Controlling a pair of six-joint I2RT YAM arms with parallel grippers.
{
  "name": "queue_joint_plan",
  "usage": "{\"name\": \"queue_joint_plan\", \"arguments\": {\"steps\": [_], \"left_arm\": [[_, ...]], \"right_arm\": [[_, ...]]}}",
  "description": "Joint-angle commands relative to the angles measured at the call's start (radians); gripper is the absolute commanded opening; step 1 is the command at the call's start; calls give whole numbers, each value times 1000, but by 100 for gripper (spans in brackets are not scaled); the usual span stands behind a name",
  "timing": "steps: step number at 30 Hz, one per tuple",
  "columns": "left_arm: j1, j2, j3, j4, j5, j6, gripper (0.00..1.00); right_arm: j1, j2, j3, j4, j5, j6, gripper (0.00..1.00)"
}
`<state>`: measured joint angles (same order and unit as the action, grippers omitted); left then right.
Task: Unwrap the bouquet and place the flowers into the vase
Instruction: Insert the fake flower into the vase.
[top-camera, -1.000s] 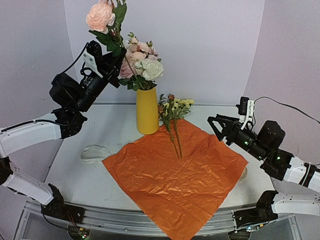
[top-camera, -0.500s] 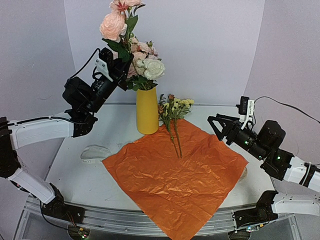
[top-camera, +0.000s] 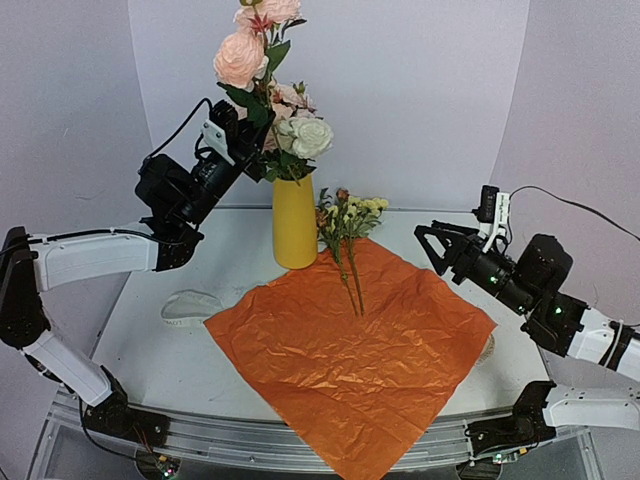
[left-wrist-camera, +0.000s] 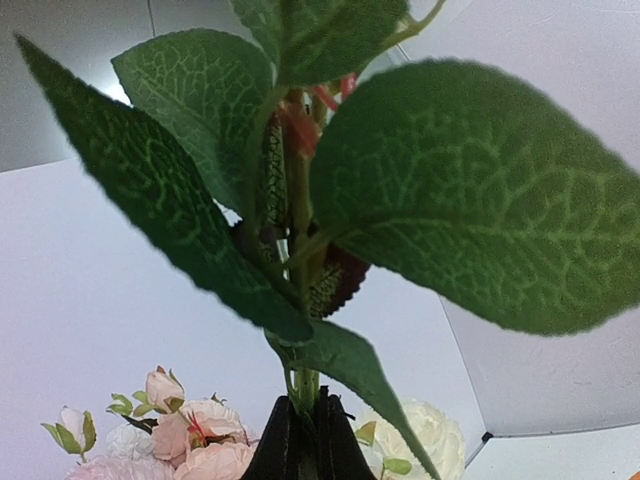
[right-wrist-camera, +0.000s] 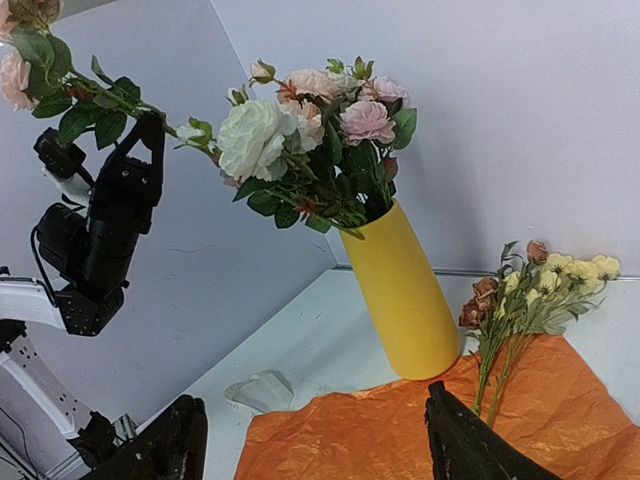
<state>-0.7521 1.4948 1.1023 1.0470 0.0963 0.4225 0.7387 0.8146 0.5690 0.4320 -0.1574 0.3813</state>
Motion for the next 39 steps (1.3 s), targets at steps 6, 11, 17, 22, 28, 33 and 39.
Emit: {"name": "queue_joint_plan", "arguments": {"steps": [6, 11, 17, 22, 28, 33, 39], "left_arm": [[7, -71, 57, 21, 50, 0, 0], [7, -63, 67, -40, 12, 60, 0], [8, -16, 70, -62, -3, 118, 0], [9, 21, 74, -62, -6, 146, 0], [21, 45, 76, -60, -18, 93, 0], [32, 62, 70, -55, -6, 24, 0], [41, 84, 29, -25, -29, -28, 0]], "right_arm": [[5, 26, 57, 27, -17, -19, 76], [5, 42, 65, 27, -24, -21, 76], [5, 45, 64, 28, -28, -19, 76], [5, 33, 56, 27, -21, -17, 76], [5, 39, 56, 28, -21, -17, 76], [5, 47, 57, 30, -20, -16, 76], [5, 108, 92, 49, -36, -16, 75]]}}
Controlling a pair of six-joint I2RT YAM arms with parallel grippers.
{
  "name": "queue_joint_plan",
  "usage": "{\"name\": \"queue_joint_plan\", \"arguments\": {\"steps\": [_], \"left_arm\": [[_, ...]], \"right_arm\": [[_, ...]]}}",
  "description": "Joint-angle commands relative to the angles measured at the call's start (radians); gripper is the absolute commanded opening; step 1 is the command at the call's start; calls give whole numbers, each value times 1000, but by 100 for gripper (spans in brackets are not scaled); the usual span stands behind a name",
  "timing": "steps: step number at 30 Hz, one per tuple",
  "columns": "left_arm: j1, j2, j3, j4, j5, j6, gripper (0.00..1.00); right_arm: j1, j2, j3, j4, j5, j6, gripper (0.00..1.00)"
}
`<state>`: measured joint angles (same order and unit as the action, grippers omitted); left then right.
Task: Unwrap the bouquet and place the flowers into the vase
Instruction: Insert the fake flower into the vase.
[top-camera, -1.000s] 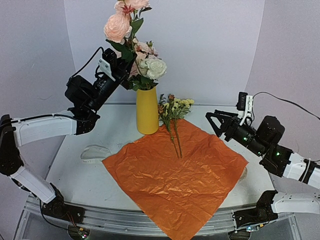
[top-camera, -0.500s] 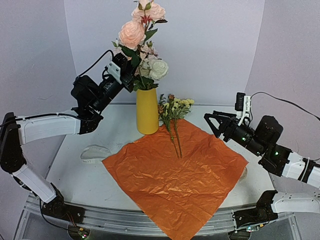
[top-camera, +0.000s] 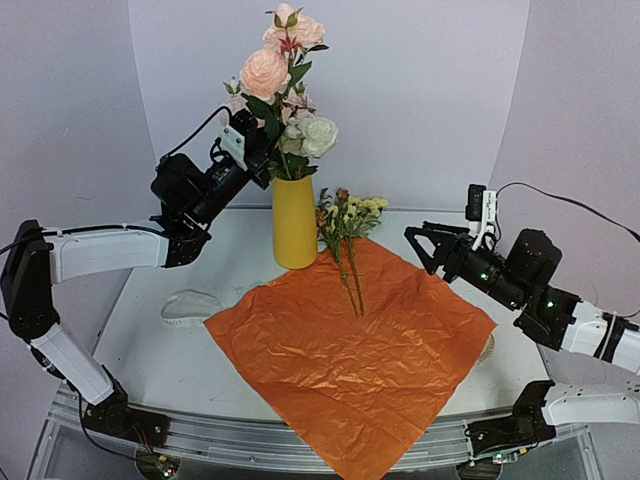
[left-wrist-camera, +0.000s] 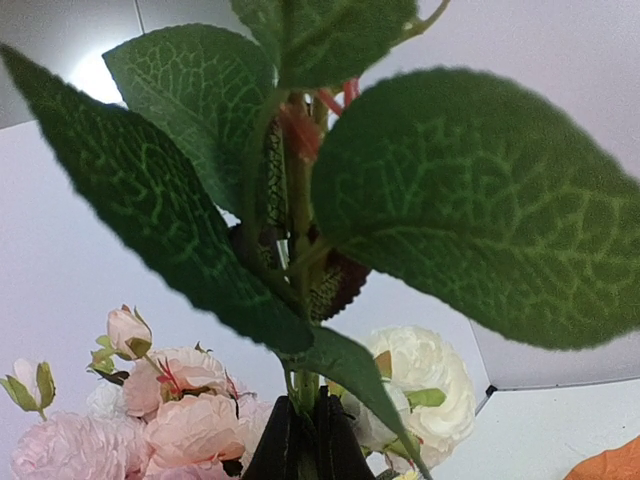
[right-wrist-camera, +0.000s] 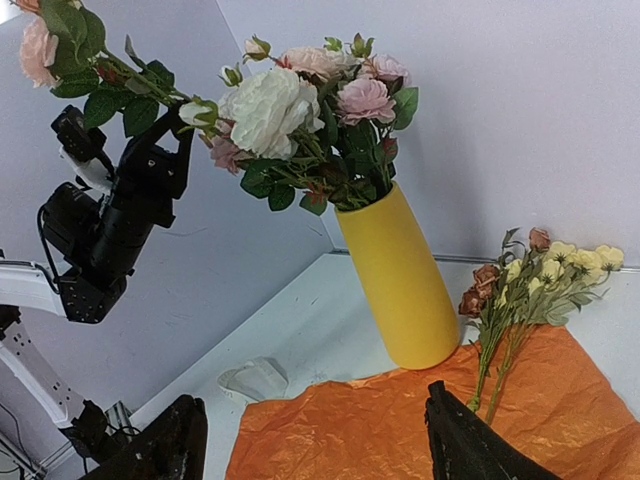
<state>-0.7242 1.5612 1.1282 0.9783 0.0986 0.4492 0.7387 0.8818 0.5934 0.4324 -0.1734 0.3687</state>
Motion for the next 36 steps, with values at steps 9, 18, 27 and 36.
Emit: {"name": "queue_joint_plan", "arguments": {"steps": [9, 18, 27, 36], "left_arm": [[23, 32, -48, 60, -57, -93, 0], [25, 56, -61, 60, -67, -122, 0], [25, 72, -93, 59, -87, -143, 0], [24, 110, -90, 60, -81, -145, 0]], "right_arm": [[5, 353, 345, 129, -68, -165, 75], [5, 680, 636, 176, -52, -351, 74], [7, 927, 851, 201, -24, -452, 83], [7, 1136, 1082, 195, 56, -453, 83]]}}
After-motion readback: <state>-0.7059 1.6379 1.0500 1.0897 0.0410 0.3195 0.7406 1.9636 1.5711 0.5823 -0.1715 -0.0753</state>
